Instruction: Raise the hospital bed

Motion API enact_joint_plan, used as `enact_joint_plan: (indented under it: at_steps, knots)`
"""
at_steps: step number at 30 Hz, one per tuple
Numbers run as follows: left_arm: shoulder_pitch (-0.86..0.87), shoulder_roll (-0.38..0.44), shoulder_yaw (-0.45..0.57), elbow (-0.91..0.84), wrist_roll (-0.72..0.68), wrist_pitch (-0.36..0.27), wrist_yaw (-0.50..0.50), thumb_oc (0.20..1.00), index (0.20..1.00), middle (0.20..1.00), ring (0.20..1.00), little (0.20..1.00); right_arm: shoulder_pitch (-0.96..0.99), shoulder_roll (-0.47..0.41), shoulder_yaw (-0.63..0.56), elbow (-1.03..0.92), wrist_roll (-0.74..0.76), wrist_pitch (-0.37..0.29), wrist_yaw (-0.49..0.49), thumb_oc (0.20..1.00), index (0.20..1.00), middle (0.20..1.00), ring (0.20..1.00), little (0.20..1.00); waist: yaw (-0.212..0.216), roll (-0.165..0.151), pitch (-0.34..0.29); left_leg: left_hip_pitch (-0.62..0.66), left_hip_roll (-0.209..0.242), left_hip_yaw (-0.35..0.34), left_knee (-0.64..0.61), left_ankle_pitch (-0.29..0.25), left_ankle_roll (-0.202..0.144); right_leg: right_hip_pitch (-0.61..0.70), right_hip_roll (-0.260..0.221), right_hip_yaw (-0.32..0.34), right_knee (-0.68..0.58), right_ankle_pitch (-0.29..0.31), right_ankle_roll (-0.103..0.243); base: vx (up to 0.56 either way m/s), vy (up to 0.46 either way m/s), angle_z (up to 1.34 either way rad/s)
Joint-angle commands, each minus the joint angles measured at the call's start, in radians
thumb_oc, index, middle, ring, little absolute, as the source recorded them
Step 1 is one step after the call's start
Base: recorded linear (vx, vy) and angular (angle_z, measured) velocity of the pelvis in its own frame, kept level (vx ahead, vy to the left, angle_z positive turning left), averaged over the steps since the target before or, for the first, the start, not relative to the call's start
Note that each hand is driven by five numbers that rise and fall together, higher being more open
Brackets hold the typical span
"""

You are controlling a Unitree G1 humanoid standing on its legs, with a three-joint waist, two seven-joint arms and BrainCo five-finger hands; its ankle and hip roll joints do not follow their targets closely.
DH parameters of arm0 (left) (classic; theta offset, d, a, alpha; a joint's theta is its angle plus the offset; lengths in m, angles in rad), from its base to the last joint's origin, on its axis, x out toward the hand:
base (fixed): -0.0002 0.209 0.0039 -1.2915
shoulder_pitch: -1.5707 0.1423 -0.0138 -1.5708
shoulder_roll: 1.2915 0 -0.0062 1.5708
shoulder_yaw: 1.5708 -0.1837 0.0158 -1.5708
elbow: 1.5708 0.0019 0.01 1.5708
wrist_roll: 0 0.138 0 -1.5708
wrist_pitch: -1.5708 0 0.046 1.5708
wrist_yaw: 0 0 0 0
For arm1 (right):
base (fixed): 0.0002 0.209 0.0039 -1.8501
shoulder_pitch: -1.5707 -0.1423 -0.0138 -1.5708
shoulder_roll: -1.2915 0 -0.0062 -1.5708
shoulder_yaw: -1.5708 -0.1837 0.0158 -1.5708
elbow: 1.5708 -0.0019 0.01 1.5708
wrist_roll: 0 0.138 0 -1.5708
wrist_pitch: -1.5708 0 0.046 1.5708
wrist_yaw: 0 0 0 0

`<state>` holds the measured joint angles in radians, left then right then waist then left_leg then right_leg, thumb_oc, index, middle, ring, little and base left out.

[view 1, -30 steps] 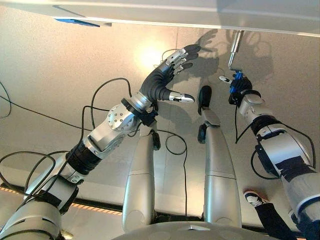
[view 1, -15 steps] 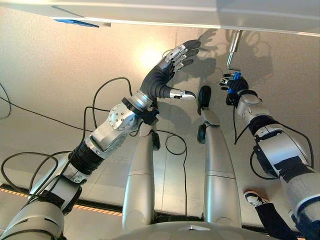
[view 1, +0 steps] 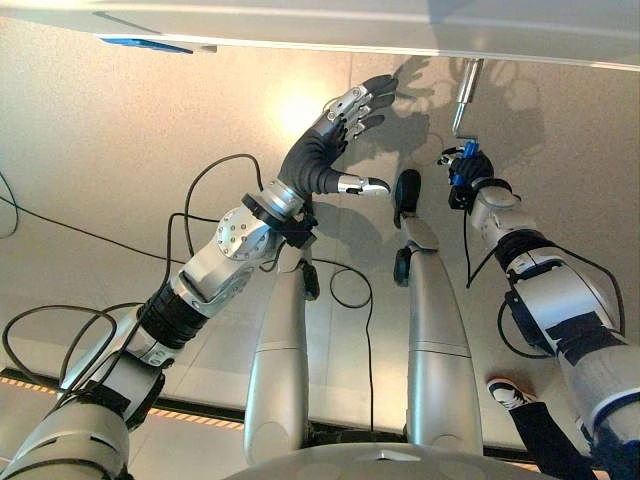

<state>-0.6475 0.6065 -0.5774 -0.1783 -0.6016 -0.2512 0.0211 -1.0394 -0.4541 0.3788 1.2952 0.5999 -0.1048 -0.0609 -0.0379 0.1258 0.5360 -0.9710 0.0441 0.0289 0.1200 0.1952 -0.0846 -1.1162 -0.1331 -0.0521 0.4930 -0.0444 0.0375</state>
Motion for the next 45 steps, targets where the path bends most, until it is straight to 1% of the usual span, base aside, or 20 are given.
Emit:
enact_joint_plan:
  at_steps: [1,3,6,7,12,13,21,22,24,30,34,35,38,39,40,41,42,43,44,45]
  knots:
    - [0.046,0.012,0.034,-0.165,0.029,-0.057,0.001,1.0,1.0,1.0,1.0,1.0,-0.003,0.024,0.099,0.012,-0.127,0.016,-0.018,0.2,0.2,0.2,0.2,0.2,0.002,0.003,-0.016,-0.008,-0.029,0.05,0.17,-0.164,0.029,0.077,0.01,0.017,-0.212,0.122,0.102,0.0,0.0,0.0]
    - [0.068,0.005,0.047,-0.18,0.017,-0.058,-0.004,1.0,1.0,1.0,1.0,1.0,-0.01,0.051,0.129,0.004,-0.188,0.019,-0.031,0.2,0.2,0.2,0.2,0.2,0.003,-0.004,-0.016,-0.019,-0.03,0.043,0.185,-0.166,0.03,0.072,0.012,0.019,-0.207,0.12,0.101,0.0,0.0,0.0]
    - [0.077,0.001,0.045,-0.186,0.009,-0.054,-0.007,1.0,1.0,1.0,1.0,1.0,-0.011,0.067,0.146,0.002,-0.228,0.025,-0.039,0.2,0.2,0.2,0.2,0.2,0.005,-0.005,-0.016,-0.027,-0.032,0.037,0.192,-0.165,0.032,0.073,0.007,0.015,-0.207,0.12,0.103,0.0,0.0,0.0]
    - [0.078,0.008,0.046,-0.193,0.008,-0.053,-0.005,1.0,1.0,1.0,1.0,1.0,-0.023,0.086,0.164,0.005,-0.269,0.03,-0.045,0.2,0.2,0.2,0.2,0.2,0.014,0.001,-0.016,-0.033,-0.038,0.031,0.19,-0.163,0.032,0.07,0.002,0.009,-0.205,0.123,0.106,0.0,0.0,0.0]
    - [0.087,0.013,0.068,-0.214,0.014,-0.053,0.0,1.0,1.0,1.0,1.0,1.0,-0.045,0.126,0.206,-0.016,-0.357,0.039,-0.046,0.2,0.2,0.2,0.2,0.2,0.026,0.006,-0.016,-0.044,-0.047,0.022,0.191,-0.162,0.035,0.063,-0.008,0.001,-0.198,0.125,0.109,0.0,0.039,0.04]
    - [0.089,0.012,0.075,-0.22,0.012,-0.054,0.001,1.0,1.0,1.0,1.0,1.0,-0.051,0.151,0.223,-0.027,-0.384,0.041,-0.044,0.2,0.2,0.2,0.2,0.2,0.034,0.009,-0.016,-0.048,-0.051,0.024,0.195,-0.164,0.036,0.064,-0.013,0.001,-0.197,0.125,0.111,0.0,0.045,0.06]
    - [0.1,0.0,0.106,-0.242,0.006,-0.055,0.011,1.0,1.0,1.0,1.0,1.0,-0.063,0.242,0.271,-0.101,-0.427,0.038,-0.032,0.2,0.2,0.2,0.2,0.2,0.041,0.008,-0.016,-0.05,-0.059,0.026,0.2,-0.168,0.037,0.071,-0.024,0.002,-0.208,0.132,0.115,0.0,0.049,0.03]
    - [0.107,-0.001,0.115,-0.251,0.003,-0.057,0.015,1.0,1.0,1.0,1.0,1.0,-0.071,0.265,0.297,-0.126,-0.464,0.039,-0.031,0.2,0.2,0.2,0.2,0.2,0.042,0.007,-0.016,-0.05,-0.061,0.026,0.2,-0.169,0.037,0.071,-0.027,0.002,-0.211,0.134,0.116,0.01,0.067,0.01]
    - [0.109,-0.005,0.119,-0.253,0.002,-0.057,0.017,1.0,1.0,1.0,1.0,1.0,-0.07,0.274,0.303,-0.129,-0.475,0.04,-0.03,0.2,0.2,0.2,0.2,0.2,0.042,0.007,-0.016,-0.05,-0.062,0.028,0.2,-0.169,0.037,0.072,-0.028,0.003,-0.215,0.135,0.117,0.01,0.04,0.01]
    - [0.132,-0.01,0.142,-0.259,-0.002,-0.061,0.028,1.0,1.0,1.0,1.0,1.0,-0.066,0.339,0.381,-0.189,-0.599,0.048,0.0,0.2,0.2,0.2,0.2,0.2,0.047,0.012,-0.016,-0.05,-0.063,0.031,0.201,-0.173,0.038,0.074,-0.032,0.006,-0.221,0.138,0.12,0.01,0.039,0.0]
    - [0.14,-0.008,0.153,-0.262,0.008,-0.065,0.033,1.0,1.0,1.0,1.0,1.0,-0.056,0.345,0.413,-0.259,-0.646,0.04,0.006,0.2,0.2,0.2,0.2,0.2,0.047,0.012,-0.016,-0.049,-0.063,0.034,0.204,-0.174,0.038,0.072,-0.033,0.008,-0.22,0.139,0.121,0.0,0.008,0.0]
    - [0.148,-0.015,0.155,-0.26,0.01,-0.067,0.033,1.0,1.0,1.0,1.0,1.0,-0.053,0.346,0.437,-0.312,-0.673,0.032,0.023,0.2,0.2,0.2,0.2,0.2,0.046,0.012,-0.016,-0.048,-0.063,0.036,0.204,-0.175,0.038,0.074,-0.034,0.008,-0.221,0.138,0.121,0.0,0.0,0.0]
    - [0.156,-0.017,0.156,-0.257,0.017,-0.071,0.029,1.0,1.0,1.0,1.0,1.0,-0.046,0.335,0.445,-0.391,-0.667,0.017,0.038,0.2,0.2,0.2,0.2,0.2,0.045,0.012,-0.016,-0.049,-0.062,0.037,0.207,-0.176,0.039,0.073,-0.034,0.009,-0.219,0.137,0.121,0.0,0.007,-0.03]
    - [0.16,-0.019,0.157,-0.254,0.022,-0.074,0.029,1.0,1.0,1.0,1.0,1.0,-0.04,0.324,0.44,-0.437,-0.648,0.008,0.038,0.2,0.2,0.2,0.2,0.2,0.044,0.013,-0.016,-0.047,-0.062,0.036,0.205,-0.175,0.039,0.073,-0.033,0.011,-0.219,0.137,0.121,0.01,0.012,-0.06]
    - [0.163,-0.012,0.161,-0.255,0.025,-0.08,0.026,1.0,1.0,1.0,1.0,1.0,-0.019,0.291,0.412,-0.555,-0.56,-0.024,0.031,0.2,0.2,0.2,0.2,0.2,0.038,0.01,-0.016,-0.046,-0.059,0.04,0.206,-0.174,0.037,0.072,-0.033,0.015,-0.22,0.139,0.123,0.01,0.003,-0.04]
    - [0.163,-0.012,0.16,-0.255,0.025,-0.08,0.026,1.0,1.0,1.0,1.0,1.0,-0.017,0.289,0.412,-0.557,-0.56,-0.022,0.031,0.2,0.2,0.2,0.2,0.2,0.039,0.011,-0.016,-0.045,-0.059,0.041,0.206,-0.174,0.037,0.072,-0.033,0.015,-0.22,0.139,0.123,0.01,0.01,-0.05]
    - [0.163,-0.008,0.157,-0.252,0.022,-0.083,0.022,1.0,1.0,1.0,1.0,1.0,-0.003,0.265,0.4,-0.616,-0.523,-0.039,0.028,0.2,0.2,0.2,0.2,0.2,0.035,0.01,-0.016,-0.043,-0.058,0.042,0.205,-0.173,0.036,0.073,-0.033,0.016,-0.22,0.14,0.124,0.0,0.009,-0.03]
    - [0.163,-0.003,0.154,-0.25,0.016,-0.088,0.016,1.0,1.0,1.0,1.0,1.0,0.018,0.234,0.387,-0.705,-0.467,-0.058,0.036,0.2,0.2,0.2,0.2,0.2,0.031,0.008,-0.016,-0.04,-0.055,0.045,0.203,-0.172,0.036,0.072,-0.033,0.017,-0.219,0.14,0.124,0.0,0.004,-0.04]
    - [0.16,0.008,0.148,-0.239,0.016,-0.096,0.017,1.0,1.0,1.0,1.0,1.0,0.065,0.178,0.354,-0.832,-0.378,-0.093,0.034,0.2,0.2,0.2,0.2,0.2,0.019,0.0,-0.016,-0.035,-0.053,0.051,0.203,-0.171,0.035,0.073,-0.031,0.021,-0.217,0.14,0.125,0.0,0.0,0.0]
    - [0.159,0.007,0.147,-0.238,0.016,-0.097,0.017,1.0,1.0,1.0,1.0,1.0,0.067,0.176,0.353,-0.834,-0.377,-0.092,0.034,0.2,0.2,0.2,0.2,0.2,0.02,0.0,-0.016,-0.034,-0.053,0.051,0.203,-0.172,0.035,0.073,-0.031,0.021,-0.217,0.14,0.125,0.0,0.0,0.0]
